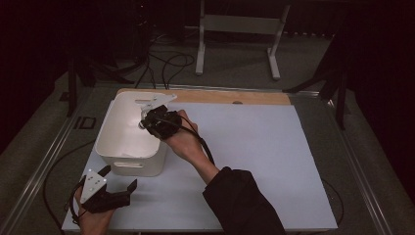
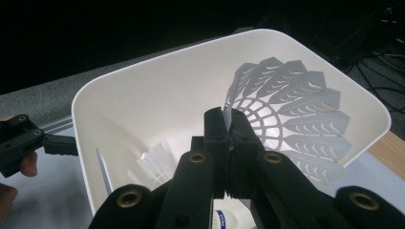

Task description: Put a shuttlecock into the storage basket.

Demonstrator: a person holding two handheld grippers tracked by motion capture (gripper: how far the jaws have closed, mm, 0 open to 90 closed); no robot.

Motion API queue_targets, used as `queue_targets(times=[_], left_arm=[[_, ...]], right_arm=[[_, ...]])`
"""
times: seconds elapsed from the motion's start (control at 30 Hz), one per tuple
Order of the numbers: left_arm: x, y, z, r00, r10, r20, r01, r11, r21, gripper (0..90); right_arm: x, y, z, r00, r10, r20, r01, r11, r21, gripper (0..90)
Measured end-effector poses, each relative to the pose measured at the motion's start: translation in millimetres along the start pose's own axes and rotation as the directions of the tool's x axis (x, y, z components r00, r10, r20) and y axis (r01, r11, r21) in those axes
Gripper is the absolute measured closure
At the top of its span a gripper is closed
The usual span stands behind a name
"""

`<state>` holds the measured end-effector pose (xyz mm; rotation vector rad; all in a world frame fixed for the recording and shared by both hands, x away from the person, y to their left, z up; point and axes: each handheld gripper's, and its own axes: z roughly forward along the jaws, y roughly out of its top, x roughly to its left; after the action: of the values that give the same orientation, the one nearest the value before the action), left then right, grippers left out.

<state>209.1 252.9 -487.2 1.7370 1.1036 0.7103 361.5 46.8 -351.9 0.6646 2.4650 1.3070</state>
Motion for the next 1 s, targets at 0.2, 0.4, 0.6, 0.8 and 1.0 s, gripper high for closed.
queue_targets(times=[0.2,0.4,0.6,0.8,1.0], left_arm=[[0.0,0.0,0.0,1.0000,-0.001,0.000,0.001,1.0000,0.001,0.1],[0.1,0.0,0.0,1.0000,-0.001,-0.001,0.001,1.0000,0.002,0.1],[0.0,0.0,0.0,1.0000,-0.001,-0.002,0.001,1.0000,0.001,0.1],[0.1,0.0,0.0,1.0000,0.000,-0.002,0.000,1.0000,0.003,0.1],[0.1,-0.1,-0.1,1.0000,-0.002,-0.003,0.002,1.0000,-0.001,0.1]], right_arm=[[-0.2,-1.4,2.0,1.0000,0.004,-0.008,-0.004,1.000,0.009,86.8],[-1.8,-0.5,2.4,0.9991,0.026,-0.034,-0.026,1.000,-0.002,39.1],[-0.4,-0.9,4.0,0.9997,0.023,-0.013,-0.023,1.000,0.013,18.2],[0.9,-1.2,4.8,0.9996,0.022,-0.018,-0.022,1.000,0.015,13.9],[0.2,-3.0,5.3,0.9997,0.021,-0.009,-0.021,1.000,0.021,12.9]])
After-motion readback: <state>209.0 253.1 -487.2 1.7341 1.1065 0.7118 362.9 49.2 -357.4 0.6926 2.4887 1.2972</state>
